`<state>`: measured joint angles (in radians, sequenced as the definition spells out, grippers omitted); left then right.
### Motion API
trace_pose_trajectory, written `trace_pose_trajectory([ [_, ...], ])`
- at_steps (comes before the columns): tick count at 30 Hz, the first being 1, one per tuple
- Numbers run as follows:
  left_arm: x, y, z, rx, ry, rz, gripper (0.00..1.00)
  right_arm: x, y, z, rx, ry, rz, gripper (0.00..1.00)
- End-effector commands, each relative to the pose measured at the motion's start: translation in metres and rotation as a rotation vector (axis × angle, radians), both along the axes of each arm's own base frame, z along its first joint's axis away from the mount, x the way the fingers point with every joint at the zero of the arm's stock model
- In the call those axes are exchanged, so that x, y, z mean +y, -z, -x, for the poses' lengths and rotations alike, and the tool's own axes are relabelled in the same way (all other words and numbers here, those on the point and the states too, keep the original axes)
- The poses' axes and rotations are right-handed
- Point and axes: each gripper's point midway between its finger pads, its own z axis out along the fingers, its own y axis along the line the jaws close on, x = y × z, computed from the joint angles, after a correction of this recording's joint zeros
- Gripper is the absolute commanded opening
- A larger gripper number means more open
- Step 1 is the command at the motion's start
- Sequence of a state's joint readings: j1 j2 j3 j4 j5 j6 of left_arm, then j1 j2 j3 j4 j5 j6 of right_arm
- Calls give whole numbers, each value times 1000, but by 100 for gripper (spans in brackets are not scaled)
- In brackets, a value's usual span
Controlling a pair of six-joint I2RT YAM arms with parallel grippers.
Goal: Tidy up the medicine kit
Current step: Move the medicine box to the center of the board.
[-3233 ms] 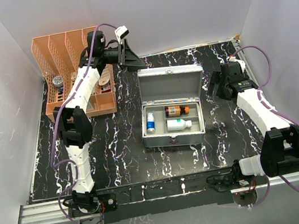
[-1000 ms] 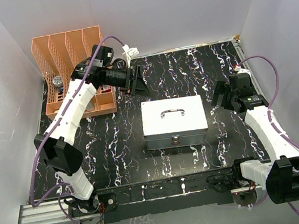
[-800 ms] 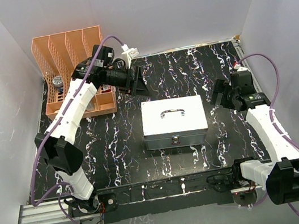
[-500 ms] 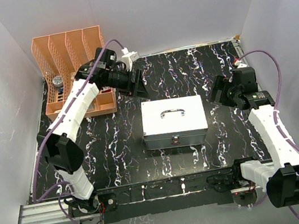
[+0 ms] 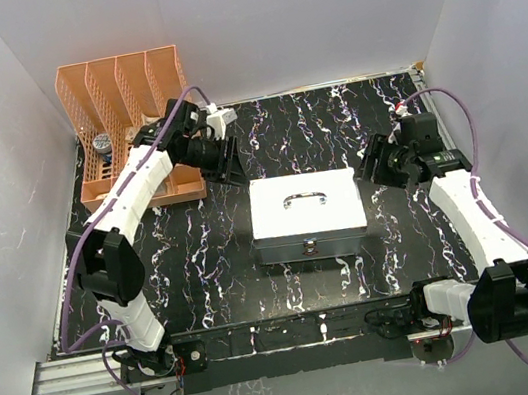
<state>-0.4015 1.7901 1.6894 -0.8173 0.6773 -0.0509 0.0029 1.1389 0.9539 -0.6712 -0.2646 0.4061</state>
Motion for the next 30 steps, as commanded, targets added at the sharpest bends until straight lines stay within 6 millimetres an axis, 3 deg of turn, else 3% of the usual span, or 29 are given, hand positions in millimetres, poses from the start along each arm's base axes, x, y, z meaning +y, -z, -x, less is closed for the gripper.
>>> trace_pose_trajectory([
  [1, 3, -16, 18, -10, 29, 23, 37, 20, -18, -15, -76, -69, -37, 54],
  [5, 4, -8, 24, 31, 35, 15, 35, 29, -12, -19, -58, -98, -38, 54],
  [12, 0, 15, 35, 151, 49, 26, 17, 42, -4, -26, -42, -129, -48, 47],
  [20, -11, 16, 32, 173, 89, 53, 22, 49, 0, -31, -33, -136, -49, 42],
  [24, -16, 21, 32, 190, 112, 52, 20, 54, 2, -34, -32, -139, -58, 37],
  [30, -24, 27, 17, 178, 104, 59, 16, 62, 4, -44, -38, -150, -65, 30],
])
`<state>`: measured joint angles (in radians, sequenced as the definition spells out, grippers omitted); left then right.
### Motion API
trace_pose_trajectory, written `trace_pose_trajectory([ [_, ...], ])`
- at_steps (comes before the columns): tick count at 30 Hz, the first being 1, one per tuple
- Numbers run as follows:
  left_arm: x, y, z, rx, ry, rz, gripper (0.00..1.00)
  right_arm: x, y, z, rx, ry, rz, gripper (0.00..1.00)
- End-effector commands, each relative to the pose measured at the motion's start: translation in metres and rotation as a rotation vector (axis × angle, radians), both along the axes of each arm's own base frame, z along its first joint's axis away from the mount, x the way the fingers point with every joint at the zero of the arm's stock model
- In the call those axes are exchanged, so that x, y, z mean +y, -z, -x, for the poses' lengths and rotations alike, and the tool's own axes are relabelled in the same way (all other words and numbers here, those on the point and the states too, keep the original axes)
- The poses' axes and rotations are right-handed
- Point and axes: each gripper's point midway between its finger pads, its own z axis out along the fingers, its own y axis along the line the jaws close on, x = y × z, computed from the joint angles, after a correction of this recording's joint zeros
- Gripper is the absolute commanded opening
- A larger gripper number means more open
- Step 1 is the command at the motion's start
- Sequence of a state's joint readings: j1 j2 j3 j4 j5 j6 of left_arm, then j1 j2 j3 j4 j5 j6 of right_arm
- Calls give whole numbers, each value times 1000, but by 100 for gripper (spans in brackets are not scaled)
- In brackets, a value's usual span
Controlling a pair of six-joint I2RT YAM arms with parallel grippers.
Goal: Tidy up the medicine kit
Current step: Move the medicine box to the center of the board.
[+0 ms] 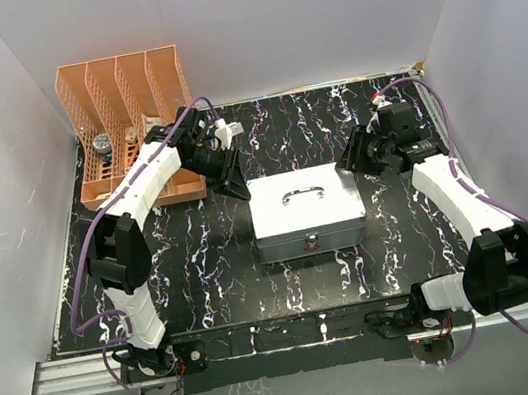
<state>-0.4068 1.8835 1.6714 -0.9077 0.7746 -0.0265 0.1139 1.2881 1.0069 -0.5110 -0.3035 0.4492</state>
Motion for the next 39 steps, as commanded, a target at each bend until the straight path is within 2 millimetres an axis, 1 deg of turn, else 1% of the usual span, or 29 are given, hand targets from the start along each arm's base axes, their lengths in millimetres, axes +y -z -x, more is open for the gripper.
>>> trace_pose_trajectory([
  [1, -20, -6, -10, -24, 32, 62, 16, 17, 6, -9, 9, -44, -3, 29],
  [10, -29, 4, -43, -86, 27, 43, 16, 29, 7, -28, -2, -66, 1, 27],
  [17, -32, 16, -66, -124, 32, 16, 16, 31, 9, -32, 0, -68, 8, 27],
  [22, -30, 21, -80, -145, 27, 3, 15, 31, 11, -33, 0, -60, 12, 27],
  [27, -30, 25, -88, -158, 29, -3, 15, 29, 13, -38, -7, -45, 26, 27],
  [32, -28, 26, -91, -175, 26, -13, 16, 25, 11, -47, -31, -27, 48, 28],
  [34, -27, 21, -92, -179, 21, -2, 17, 23, 6, -50, -43, -20, 65, 32],
  [36, -28, 11, -92, -196, 17, 16, 19, 16, -6, -54, -73, -6, 103, 36],
  [39, -27, -10, -92, -239, 11, 37, 24, 1, -37, -58, -157, 23, 169, 45],
])
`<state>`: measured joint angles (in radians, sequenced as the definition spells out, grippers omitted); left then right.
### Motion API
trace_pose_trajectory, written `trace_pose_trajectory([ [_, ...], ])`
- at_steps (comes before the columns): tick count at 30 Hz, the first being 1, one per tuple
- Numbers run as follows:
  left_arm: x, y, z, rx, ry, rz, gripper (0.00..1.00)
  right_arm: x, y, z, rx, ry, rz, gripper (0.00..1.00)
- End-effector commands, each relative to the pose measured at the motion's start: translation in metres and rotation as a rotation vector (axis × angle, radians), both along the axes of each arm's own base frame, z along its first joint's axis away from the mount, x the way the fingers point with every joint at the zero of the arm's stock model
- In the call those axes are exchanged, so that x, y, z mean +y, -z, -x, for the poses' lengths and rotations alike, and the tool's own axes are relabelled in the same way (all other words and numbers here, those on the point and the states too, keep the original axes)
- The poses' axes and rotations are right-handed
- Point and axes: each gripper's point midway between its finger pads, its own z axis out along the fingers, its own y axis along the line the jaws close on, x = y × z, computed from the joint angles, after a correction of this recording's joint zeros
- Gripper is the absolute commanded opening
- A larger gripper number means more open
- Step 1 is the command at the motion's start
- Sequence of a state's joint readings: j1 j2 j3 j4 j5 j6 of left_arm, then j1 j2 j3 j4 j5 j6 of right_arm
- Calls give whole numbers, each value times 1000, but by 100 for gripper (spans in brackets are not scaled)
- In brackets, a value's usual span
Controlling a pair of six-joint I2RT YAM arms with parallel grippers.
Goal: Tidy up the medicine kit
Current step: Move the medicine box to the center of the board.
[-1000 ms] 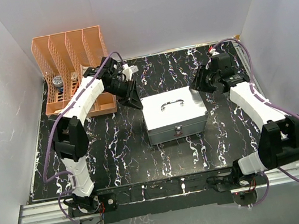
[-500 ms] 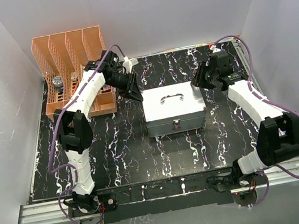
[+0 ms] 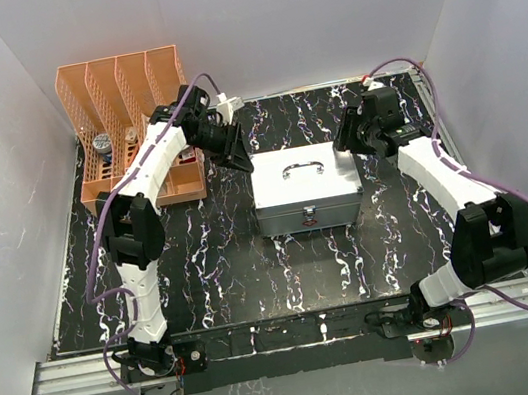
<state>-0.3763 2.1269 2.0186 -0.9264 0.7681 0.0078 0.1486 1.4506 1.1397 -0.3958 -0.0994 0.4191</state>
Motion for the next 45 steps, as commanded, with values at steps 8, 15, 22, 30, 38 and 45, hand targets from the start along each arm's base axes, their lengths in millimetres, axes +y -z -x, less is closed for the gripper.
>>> trace_pose_trajectory([
  [8, -1, -71, -13, -305, -23, 45, 30, -5, -103, 27, -155, -101, 130, 56],
  [15, 12, -79, -13, -298, -53, 30, 32, 5, -115, 64, -134, -181, 83, 63],
  [22, 18, -79, -19, -288, -81, 32, 32, 22, -90, 111, -54, -229, -63, 55],
  [30, 14, -73, -24, -257, -71, 41, 32, 28, -75, 140, -18, -219, -150, 49],
  [38, 7, -69, -38, -236, -72, 63, 32, 27, -38, 158, 44, -175, -194, 49],
  [45, 0, -59, -53, -243, -62, 81, 32, 24, -13, 148, 104, -107, -183, 48],
])
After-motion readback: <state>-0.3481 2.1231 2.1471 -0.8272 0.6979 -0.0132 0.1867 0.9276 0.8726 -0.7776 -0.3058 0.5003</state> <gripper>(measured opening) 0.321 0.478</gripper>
